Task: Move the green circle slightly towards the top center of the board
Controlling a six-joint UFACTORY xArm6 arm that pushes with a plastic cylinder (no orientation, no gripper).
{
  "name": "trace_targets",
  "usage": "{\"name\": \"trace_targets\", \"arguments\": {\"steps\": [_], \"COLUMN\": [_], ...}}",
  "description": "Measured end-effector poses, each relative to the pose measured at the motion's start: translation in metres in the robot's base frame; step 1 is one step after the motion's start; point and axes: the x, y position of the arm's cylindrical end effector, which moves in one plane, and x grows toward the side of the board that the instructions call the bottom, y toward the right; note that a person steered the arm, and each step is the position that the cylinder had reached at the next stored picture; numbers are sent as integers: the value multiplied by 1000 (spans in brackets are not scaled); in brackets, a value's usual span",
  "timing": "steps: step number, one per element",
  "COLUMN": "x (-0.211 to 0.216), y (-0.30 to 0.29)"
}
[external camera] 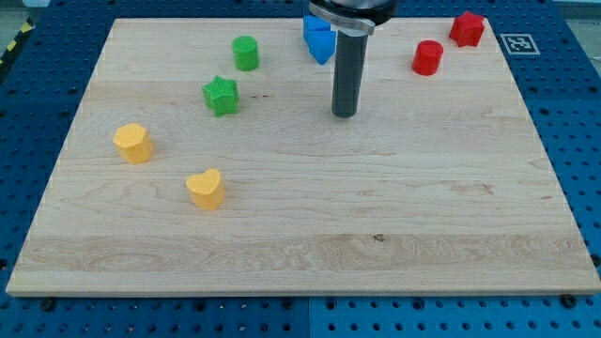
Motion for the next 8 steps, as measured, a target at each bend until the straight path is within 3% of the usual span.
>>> {"name": "trace_targets", "arguments": {"steps": [3,8], "x": [0,-91], "y": [-61,-147]}}
